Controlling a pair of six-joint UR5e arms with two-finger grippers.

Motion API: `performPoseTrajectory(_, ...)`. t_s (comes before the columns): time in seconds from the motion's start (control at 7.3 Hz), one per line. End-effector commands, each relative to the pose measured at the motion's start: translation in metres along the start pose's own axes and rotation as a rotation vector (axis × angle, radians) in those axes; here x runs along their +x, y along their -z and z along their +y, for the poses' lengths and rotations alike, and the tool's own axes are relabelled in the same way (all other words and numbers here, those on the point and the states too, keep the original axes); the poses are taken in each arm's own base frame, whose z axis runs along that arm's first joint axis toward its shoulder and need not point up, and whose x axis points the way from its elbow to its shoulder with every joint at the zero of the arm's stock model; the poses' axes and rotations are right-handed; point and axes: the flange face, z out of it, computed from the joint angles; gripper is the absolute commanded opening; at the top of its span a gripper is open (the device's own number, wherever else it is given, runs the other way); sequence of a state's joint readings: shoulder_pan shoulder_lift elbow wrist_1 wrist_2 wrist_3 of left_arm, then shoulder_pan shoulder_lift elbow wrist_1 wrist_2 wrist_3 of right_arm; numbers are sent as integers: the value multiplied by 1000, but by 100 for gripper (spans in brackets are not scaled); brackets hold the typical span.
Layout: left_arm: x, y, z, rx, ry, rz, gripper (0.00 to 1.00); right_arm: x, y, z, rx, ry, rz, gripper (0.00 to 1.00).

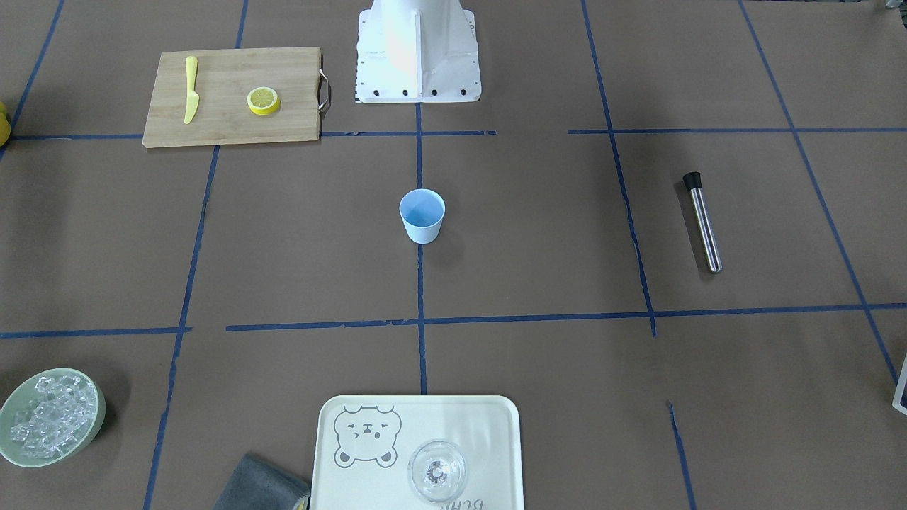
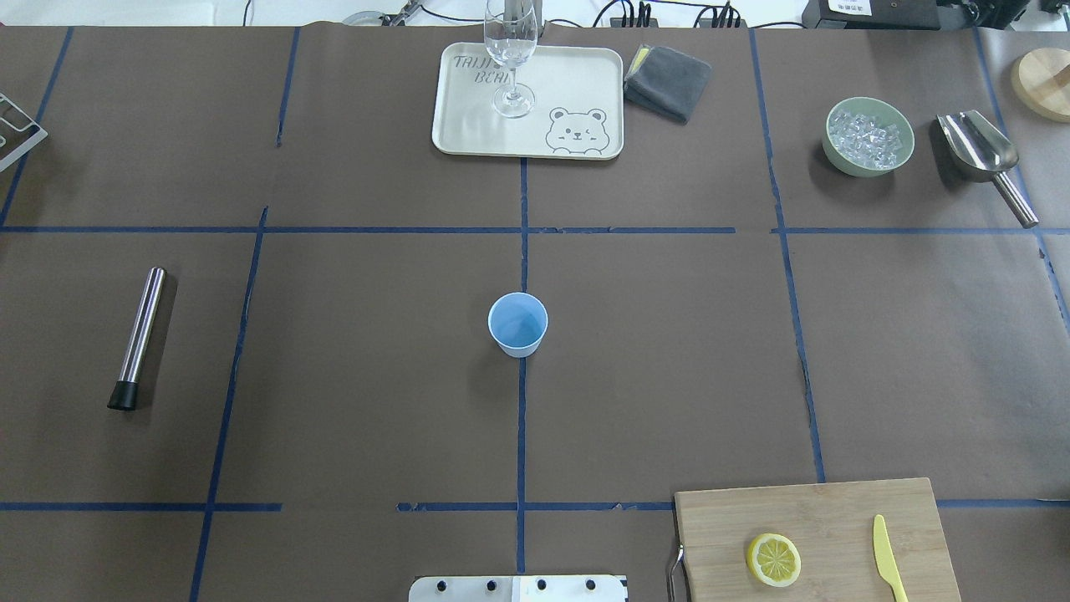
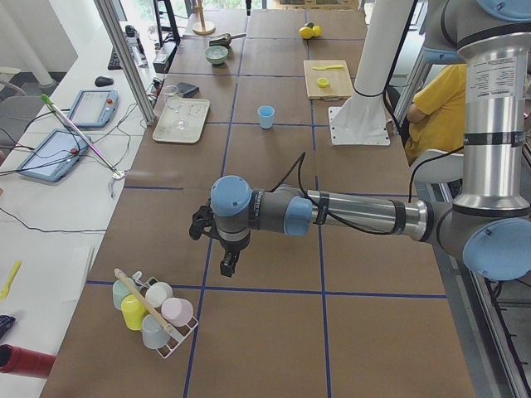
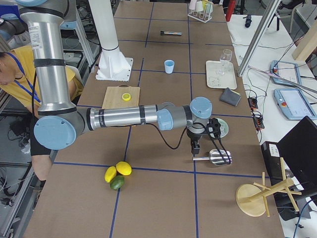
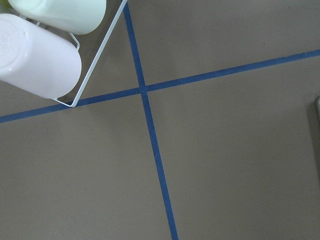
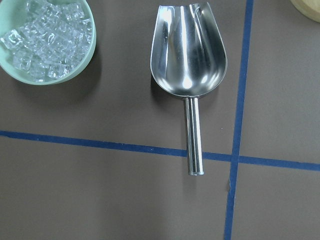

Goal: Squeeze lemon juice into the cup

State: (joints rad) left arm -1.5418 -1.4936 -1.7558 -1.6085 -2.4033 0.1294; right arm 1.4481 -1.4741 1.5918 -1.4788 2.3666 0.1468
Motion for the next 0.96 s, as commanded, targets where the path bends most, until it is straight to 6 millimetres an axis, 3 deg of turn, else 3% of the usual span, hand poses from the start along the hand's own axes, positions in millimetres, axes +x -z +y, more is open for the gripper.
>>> performPoseTrajectory(0.0,9,8,-5,18,-23,-3,100,0,0,0,0,-2,-3,100)
performPoseTrajectory(0.55,6,5,-4,13,-5,-1,100,-5,0,-2,1,6,-5,100)
performPoseTrajectory(0.82,14,13,-6,29,-28,-4,100,-5,-4,-1,-6,7,-2,100)
